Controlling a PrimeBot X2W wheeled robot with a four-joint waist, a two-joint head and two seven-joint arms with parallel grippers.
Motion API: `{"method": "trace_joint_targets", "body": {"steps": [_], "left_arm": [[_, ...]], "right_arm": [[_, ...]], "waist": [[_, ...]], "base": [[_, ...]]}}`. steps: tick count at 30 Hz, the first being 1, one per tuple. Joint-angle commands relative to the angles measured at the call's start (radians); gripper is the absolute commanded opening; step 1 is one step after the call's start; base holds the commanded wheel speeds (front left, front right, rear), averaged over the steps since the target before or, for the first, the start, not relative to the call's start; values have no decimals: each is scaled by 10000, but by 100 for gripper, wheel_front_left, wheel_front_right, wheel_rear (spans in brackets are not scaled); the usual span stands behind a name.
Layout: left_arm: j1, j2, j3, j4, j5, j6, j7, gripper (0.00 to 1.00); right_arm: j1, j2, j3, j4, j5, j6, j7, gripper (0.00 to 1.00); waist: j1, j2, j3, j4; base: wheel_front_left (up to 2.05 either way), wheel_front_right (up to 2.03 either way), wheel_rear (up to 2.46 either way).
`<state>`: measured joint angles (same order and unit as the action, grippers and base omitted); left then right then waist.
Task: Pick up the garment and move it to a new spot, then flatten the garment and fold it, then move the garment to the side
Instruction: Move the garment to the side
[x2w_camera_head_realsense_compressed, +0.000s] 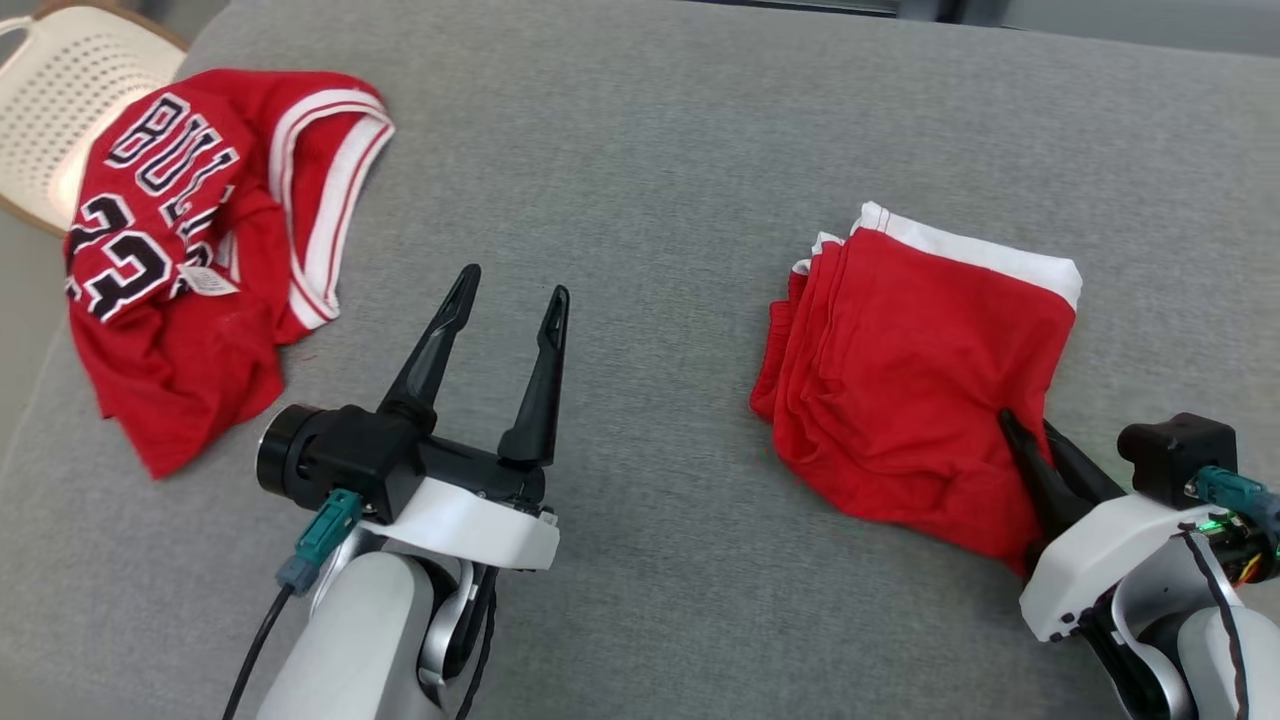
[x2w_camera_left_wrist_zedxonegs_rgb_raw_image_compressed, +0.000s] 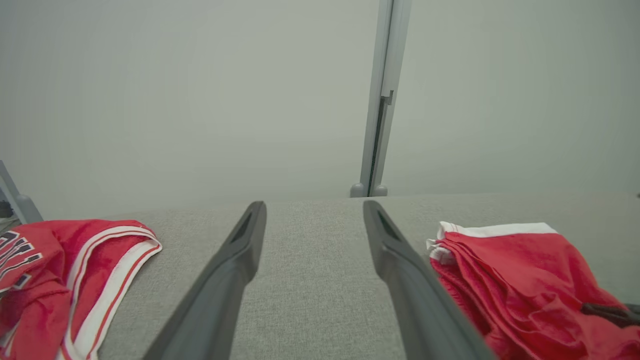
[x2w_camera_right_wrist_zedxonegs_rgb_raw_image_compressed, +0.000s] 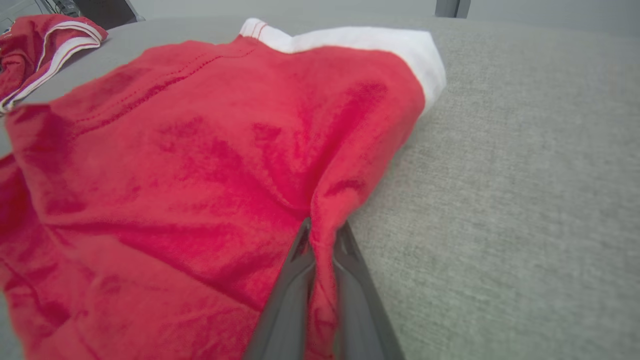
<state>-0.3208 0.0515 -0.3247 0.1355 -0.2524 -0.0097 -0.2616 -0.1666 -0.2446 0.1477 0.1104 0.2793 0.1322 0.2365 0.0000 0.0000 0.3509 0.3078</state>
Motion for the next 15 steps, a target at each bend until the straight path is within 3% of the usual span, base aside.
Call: {"method": "trace_joint_targets", "body": {"steps": [1,8,15], "left_arm": [[-127,65,66,3,83,-51,-44,100],[-321,311,67,130,342,-263,-43,100],[-781,532,-18,-17,443,-311,120,100]], "right_arm": [[86,-137,10,-73,-34,-26,-60,0],[394,-316,50,-85,188,-24,-484,0],[-205,-409,424,325,587,-25,-985,0]], "waist": [[0,0,31,-714],[0,0,70,-2643],[0,0,533,-3919]], "base": [[0,0,0],[0,0,0],[0,0,0]]}}
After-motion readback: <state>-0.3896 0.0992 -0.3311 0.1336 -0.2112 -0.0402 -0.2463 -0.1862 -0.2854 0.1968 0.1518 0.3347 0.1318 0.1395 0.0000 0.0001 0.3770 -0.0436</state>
